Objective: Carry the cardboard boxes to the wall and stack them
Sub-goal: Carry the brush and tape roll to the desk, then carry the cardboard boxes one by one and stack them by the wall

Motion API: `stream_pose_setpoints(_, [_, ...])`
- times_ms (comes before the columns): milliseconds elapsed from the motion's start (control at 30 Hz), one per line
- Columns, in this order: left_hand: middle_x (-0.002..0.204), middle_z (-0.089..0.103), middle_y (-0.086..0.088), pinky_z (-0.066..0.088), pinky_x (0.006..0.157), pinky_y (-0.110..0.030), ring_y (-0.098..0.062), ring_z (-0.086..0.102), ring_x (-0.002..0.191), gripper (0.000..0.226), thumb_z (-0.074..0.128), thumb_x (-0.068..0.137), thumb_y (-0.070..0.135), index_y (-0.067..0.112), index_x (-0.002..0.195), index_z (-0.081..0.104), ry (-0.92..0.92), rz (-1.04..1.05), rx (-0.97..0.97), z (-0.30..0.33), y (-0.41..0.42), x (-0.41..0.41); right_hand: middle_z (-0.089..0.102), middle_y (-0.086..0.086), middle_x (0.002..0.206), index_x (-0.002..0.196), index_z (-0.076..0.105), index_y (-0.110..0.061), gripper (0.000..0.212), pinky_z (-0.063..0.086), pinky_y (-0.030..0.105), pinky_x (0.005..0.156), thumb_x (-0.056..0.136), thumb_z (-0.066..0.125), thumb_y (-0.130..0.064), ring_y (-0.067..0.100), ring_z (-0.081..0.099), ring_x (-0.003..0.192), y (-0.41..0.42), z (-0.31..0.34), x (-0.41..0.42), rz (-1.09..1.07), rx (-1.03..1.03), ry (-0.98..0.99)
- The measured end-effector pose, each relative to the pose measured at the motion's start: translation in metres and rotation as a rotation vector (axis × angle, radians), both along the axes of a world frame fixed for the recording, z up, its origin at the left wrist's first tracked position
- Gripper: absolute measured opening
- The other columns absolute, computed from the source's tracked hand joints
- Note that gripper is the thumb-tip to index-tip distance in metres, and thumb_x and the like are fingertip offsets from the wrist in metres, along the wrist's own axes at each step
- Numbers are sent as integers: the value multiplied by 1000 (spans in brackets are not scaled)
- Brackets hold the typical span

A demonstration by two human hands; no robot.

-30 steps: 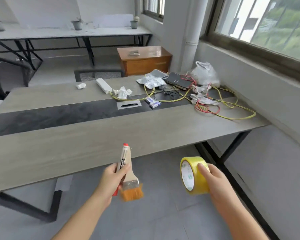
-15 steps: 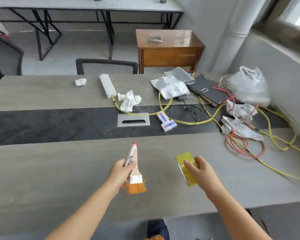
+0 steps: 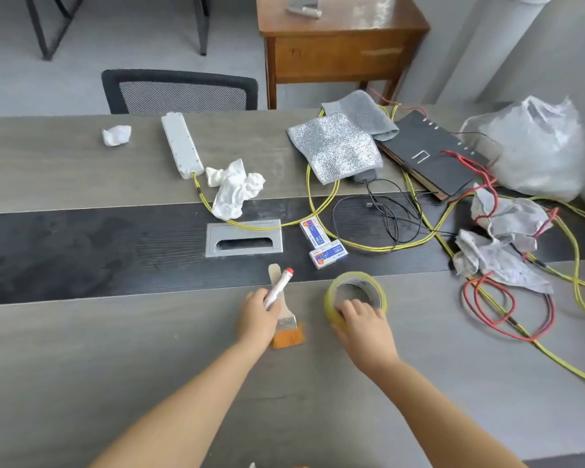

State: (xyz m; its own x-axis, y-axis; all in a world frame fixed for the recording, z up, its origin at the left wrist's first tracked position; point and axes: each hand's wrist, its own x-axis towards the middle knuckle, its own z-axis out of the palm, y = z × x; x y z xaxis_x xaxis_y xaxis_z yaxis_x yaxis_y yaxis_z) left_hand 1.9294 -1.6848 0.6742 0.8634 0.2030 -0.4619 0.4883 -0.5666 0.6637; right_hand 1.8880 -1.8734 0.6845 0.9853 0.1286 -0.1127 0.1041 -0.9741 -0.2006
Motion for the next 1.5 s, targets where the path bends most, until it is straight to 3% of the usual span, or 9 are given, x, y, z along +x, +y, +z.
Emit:
stream_pose_setpoints(67, [103,55,-7,45,77,-37,-28,53,97,11,56,88,10,14,97,61,-50,-9,41,-3,8,-1,54,-6,61,66,59,-20,42,45,24,51,44,93,-31,18,56,52,1,-2,-4,3,-33,31])
stream_pose_setpoints(167, [121,49,-10,41,92,-37,-28,45,116,39,55,89,10,11,128,53,-63,-50,143,-5,20,-5,53,-7,58,65,60,-20,43,45,22,51,41,94,-31,16,56,49,3,1,-3,6,-36,12])
stream_pose_setpoints(500, [123,44,-6,32,99,-27,-22,39,122,56,59,90,25,18,142,37,-55,-293,127,6,62,-21,61,9,118,120,60,-10,38,44,45,90,85,70,-20,35,57,108,12,33,-39,-272,254,-73])
stream_pose_setpoints(867, [122,44,8,37,97,-25,-7,44,119,60,65,88,22,24,141,37,-281,-339,-26,46,121,-49,47,-24,112,129,52,-21,40,37,28,98,90,63,-24,12,48,118,29,69,-83,-304,519,-108])
stream_pose_setpoints(967, [118,49,11,38,97,-16,4,47,112,59,67,86,17,29,137,39,-390,-268,-53,65,127,-67,43,-34,115,125,44,-39,39,35,18,97,91,60,-29,0,45,118,28,75,-84,-240,618,-72])
stream_pose_setpoints(1167, [113,58,13,42,85,-7,8,53,104,78,67,85,9,78,105,37,-537,42,-140,95,108,-137,49,-35,124,118,43,-63,41,37,12,98,79,43,-75,-6,49,119,4,82,-79,-82,874,35])
stream_pose_setpoints(1267, [110,61,7,44,83,-7,5,57,101,72,69,84,11,76,103,43,-534,244,-166,94,85,-184,51,-33,123,113,40,-72,35,38,13,98,81,47,-61,-6,49,120,-11,80,-79,28,935,174])
stream_pose_setpoints(1400, [108,63,12,44,85,-7,1,58,104,66,69,84,16,73,105,45,-489,454,-151,93,52,-260,55,-32,120,112,44,-69,40,41,11,95,73,48,-78,-7,52,117,-20,65,-84,168,960,329])
stream_pose_setpoints(1500, [110,59,25,45,86,-8,3,58,104,52,71,80,36,73,105,45,-481,648,-102,98,34,-319,61,-23,118,105,46,-72,34,41,5,87,81,51,-48,-6,55,112,-6,59,-92,290,967,456])
